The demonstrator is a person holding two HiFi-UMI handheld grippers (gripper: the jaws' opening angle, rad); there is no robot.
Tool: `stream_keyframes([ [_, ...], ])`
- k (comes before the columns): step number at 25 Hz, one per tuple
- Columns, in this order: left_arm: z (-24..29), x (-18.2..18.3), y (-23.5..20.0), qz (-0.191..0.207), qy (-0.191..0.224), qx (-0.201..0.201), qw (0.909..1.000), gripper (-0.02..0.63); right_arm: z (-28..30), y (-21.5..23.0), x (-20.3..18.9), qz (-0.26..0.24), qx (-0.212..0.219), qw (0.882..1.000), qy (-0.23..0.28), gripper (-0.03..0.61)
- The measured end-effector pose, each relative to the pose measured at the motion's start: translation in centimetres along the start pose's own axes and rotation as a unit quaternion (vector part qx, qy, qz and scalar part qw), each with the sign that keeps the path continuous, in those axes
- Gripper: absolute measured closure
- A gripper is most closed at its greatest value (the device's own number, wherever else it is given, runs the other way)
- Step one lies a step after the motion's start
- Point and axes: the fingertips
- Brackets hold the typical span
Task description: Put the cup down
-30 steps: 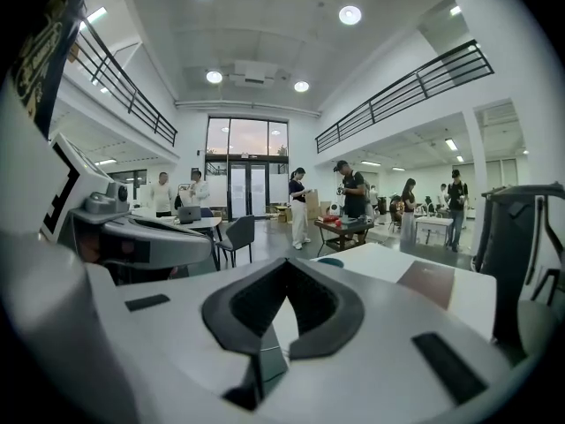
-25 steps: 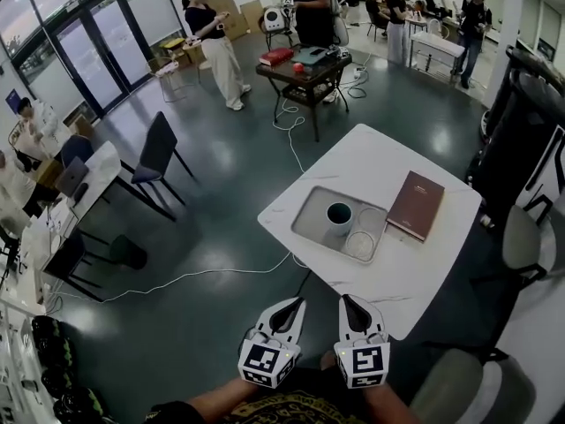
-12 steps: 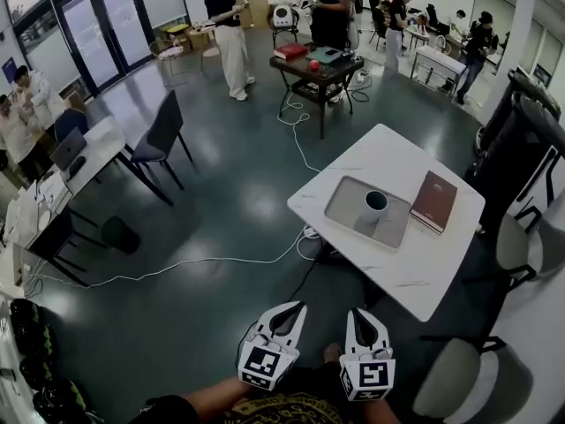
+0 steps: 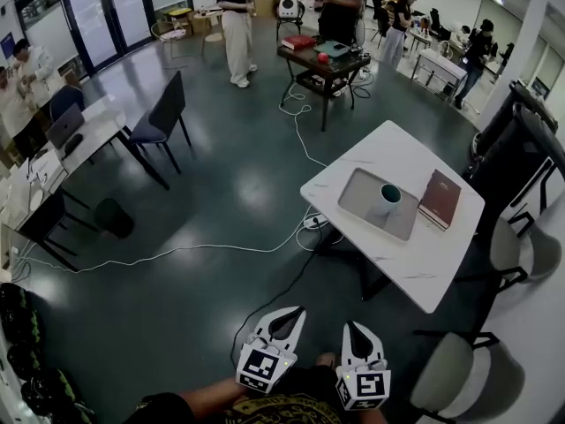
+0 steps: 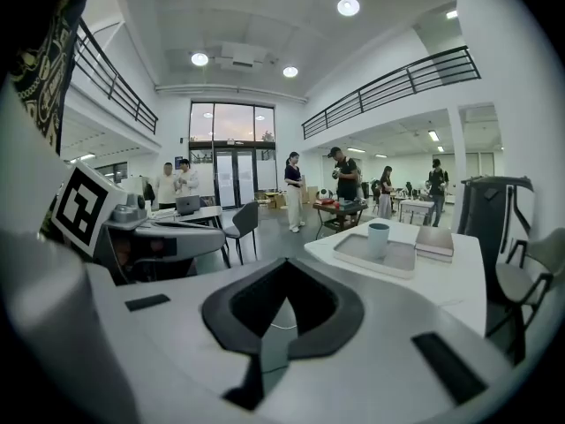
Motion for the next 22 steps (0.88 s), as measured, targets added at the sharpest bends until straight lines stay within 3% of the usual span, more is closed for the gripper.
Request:
stream_keyframes([
  [10, -1.4, -1.1, -1.0, 0.000, -0.008, 0.014, 0.9999, 0.603, 0.3, -1.5, -1.4, 0.007, 0.002, 1.000, 0.004, 0.575],
  [22, -0.1, -0.3, -0.6, 0.003, -0.003, -0.007, 1.0000, 0.603, 0.3, -0.3, -0.4, 0.005, -0.024, 1.000, 0.011, 0.575],
])
Point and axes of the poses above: the fingertips, and each gripper's own axes: z forward along the fingers, y to its right, x out of its top, and after that the axes turned 2 degrees about z, right-handed
